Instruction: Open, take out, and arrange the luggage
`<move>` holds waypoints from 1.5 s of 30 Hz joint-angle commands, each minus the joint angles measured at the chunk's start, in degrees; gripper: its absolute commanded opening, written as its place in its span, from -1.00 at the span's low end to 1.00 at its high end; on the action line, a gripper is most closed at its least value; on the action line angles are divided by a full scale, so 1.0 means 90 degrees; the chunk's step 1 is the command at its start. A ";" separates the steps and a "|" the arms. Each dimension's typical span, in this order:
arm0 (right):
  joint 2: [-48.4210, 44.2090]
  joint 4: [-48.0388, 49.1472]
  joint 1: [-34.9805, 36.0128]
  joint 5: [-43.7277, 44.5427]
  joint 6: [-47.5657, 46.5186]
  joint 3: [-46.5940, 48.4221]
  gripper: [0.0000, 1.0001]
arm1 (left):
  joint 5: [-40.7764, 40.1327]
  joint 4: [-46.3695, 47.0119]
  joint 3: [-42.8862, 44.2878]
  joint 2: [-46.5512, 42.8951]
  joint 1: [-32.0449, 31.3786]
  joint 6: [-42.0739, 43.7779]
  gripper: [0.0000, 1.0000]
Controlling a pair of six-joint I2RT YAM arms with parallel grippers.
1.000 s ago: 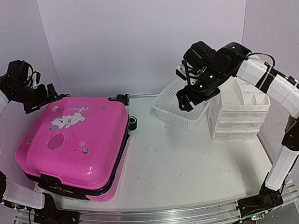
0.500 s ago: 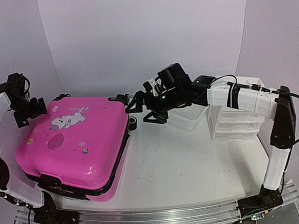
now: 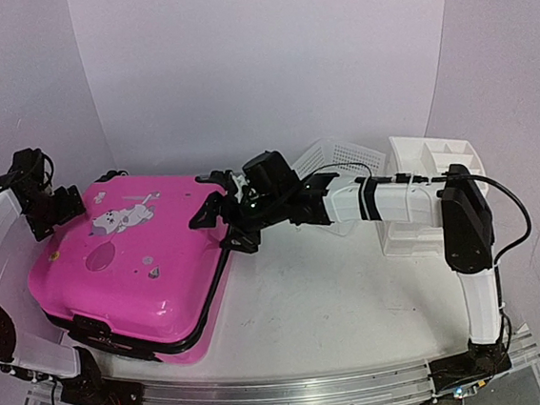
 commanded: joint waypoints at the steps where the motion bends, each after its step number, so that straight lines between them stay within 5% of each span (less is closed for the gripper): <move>1: 0.0271 0.0120 -0.0055 0.0589 0.0118 0.0183 0.82 | 0.1475 -0.0651 -0.0803 -0.0159 -0.0082 -0.0183 0.94; 6: 0.0239 -0.0141 -0.0478 0.0726 -0.0152 0.0020 0.65 | 0.2735 -0.0585 -0.1096 -0.0379 -0.0626 -0.0244 0.92; 11: 0.0500 -0.1222 -0.1295 -0.0109 -0.1064 0.0583 0.66 | 0.3210 -0.0514 -0.0993 -0.0584 -0.1699 -0.0443 0.93; 15: 0.0512 -0.2183 -0.1772 -0.0703 -0.1896 0.0992 0.72 | 0.3777 -0.0496 -0.0599 -0.0971 -0.1788 -0.0405 0.98; 19: 0.0000 -0.2964 -0.1829 -0.0622 -0.2983 0.1162 0.96 | 0.3352 -0.0574 -0.0166 -0.1317 -0.1786 -0.0379 0.99; 24: -0.0596 -0.4570 -0.1829 0.0314 -0.4030 0.1464 0.97 | 0.1763 -0.0682 -0.0325 -0.1518 -0.1776 -0.0515 0.99; 29: -0.1574 -0.5332 -0.1781 0.1113 -0.4535 0.0875 0.96 | 0.2326 -0.0599 -0.0863 -0.1237 -0.1778 -0.0574 0.99; 34: -0.2433 -0.5151 -0.1474 0.1036 -0.4575 -0.0246 0.97 | 0.3273 -0.0247 -0.1299 -0.1277 -0.1778 -0.0542 0.99; 40: -0.2688 -0.3290 -0.0512 0.0583 -0.3826 -0.1372 0.95 | 0.3493 0.0122 -0.1410 -0.1087 -0.1778 -0.0678 0.96; 45: -0.3115 -0.3264 0.0138 0.2419 -0.3840 -0.1927 0.94 | 0.3859 0.0523 -0.1369 -0.0932 -0.1788 -0.0873 0.88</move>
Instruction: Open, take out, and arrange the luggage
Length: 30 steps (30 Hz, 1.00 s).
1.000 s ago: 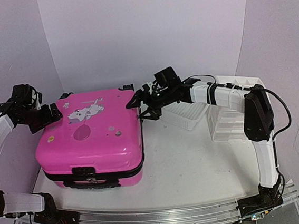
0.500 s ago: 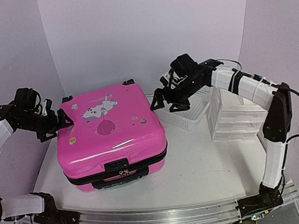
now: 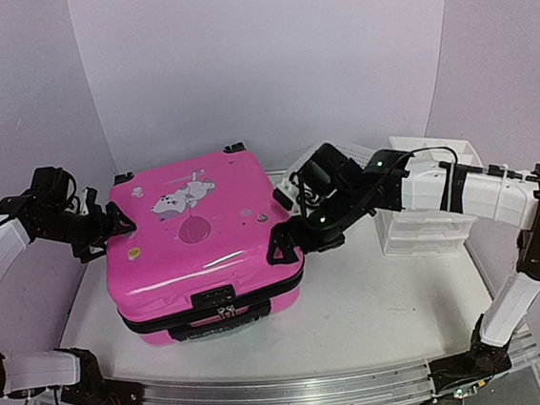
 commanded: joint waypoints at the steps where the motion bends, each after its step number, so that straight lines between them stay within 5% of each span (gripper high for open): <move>1: -0.0675 0.0565 0.0447 0.1500 0.0163 -0.0606 0.94 | 0.1142 0.0690 -0.0107 0.0304 -0.0173 -0.0148 0.88; 7: -0.1434 0.1142 0.1152 0.1901 0.0028 -0.1931 0.94 | 0.1316 0.0723 -0.0158 0.0294 -0.0175 -0.0109 0.84; 14: -0.0452 0.2891 0.1927 0.2727 0.0003 -0.1935 0.82 | 0.1538 0.0916 -0.0488 0.0016 -0.0192 -0.0122 0.80; 21: -0.0078 0.3443 0.1459 0.3863 -0.0701 -0.1712 0.37 | 0.1637 0.1030 -0.0837 -0.0241 -0.0195 0.0002 0.79; 30: -0.0399 0.4300 0.1525 0.2319 -0.1450 -0.2296 0.30 | 0.1580 0.1170 -0.0829 -0.0332 -0.0190 0.0277 0.79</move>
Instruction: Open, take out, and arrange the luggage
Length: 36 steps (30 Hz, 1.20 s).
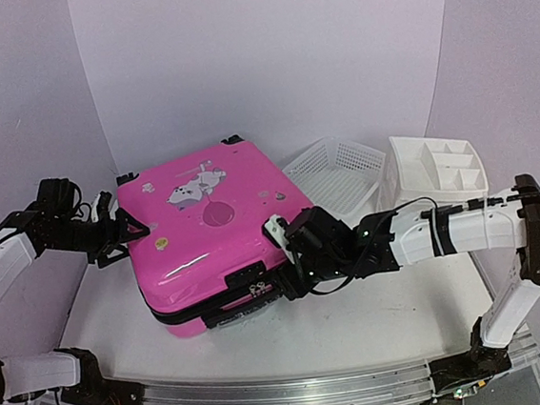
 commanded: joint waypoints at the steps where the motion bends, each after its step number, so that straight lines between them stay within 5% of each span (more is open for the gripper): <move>1: -0.0313 0.1592 0.0317 -0.0452 -0.0526 -0.0210 0.32 | 0.0242 0.0179 -0.0030 -0.0080 -0.0070 0.0353 0.79; 5: -0.0238 0.2597 0.0463 0.0085 -0.0369 -0.0839 0.30 | 0.0288 0.0173 -0.0017 -0.0081 -0.0068 0.0467 0.79; 17: 0.0513 0.3763 0.0933 0.1736 -0.0344 -0.0857 -0.44 | 0.0386 0.0174 -0.0091 -0.0138 -0.0071 0.0506 0.80; 29: 0.0548 0.3426 0.1021 0.2445 -0.0111 -0.0923 -0.45 | 0.0353 0.0166 -0.0081 -0.0238 -0.0071 0.0523 0.81; 36: 0.0545 0.3186 0.1015 0.2028 -0.0167 -0.0919 -0.39 | 0.0327 0.0105 -0.0024 -0.0295 -0.0071 0.0546 0.82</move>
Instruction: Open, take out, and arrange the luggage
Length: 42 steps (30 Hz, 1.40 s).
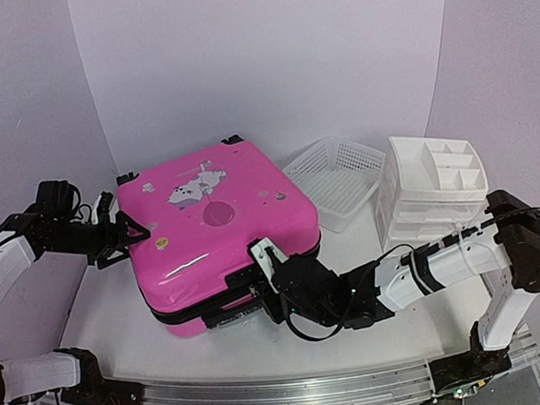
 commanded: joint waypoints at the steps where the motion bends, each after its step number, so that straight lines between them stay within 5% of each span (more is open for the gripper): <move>1: 0.0084 0.0000 -0.0044 -0.0089 0.0050 0.0156 -0.34 | 0.0207 0.0156 0.0068 -0.0162 -0.0056 0.0152 0.82; 6: 0.0310 -0.0139 -0.0046 0.0221 0.0015 0.0405 -0.28 | 0.0196 0.0128 0.0067 -0.0206 -0.0056 0.0142 0.82; 19: 0.0613 -0.0190 -0.0040 0.0281 0.0117 0.0557 -1.00 | 0.0095 0.0049 0.0131 -0.0289 -0.0056 0.0170 0.82; 25: 0.0294 -0.0231 -0.0047 0.0047 0.0107 0.0314 -1.00 | 0.0032 0.0022 0.0165 -0.0251 -0.0056 0.0181 0.82; 29: 0.0297 -0.0239 -0.0045 -0.0020 0.0067 0.0297 -0.79 | 0.0015 0.0011 0.0196 -0.0226 -0.0056 0.0188 0.82; 42: 0.0606 -0.0134 -0.0058 0.0194 0.0108 0.0461 -0.61 | -0.0038 -0.0144 0.0338 -0.0231 -0.0053 0.0238 0.83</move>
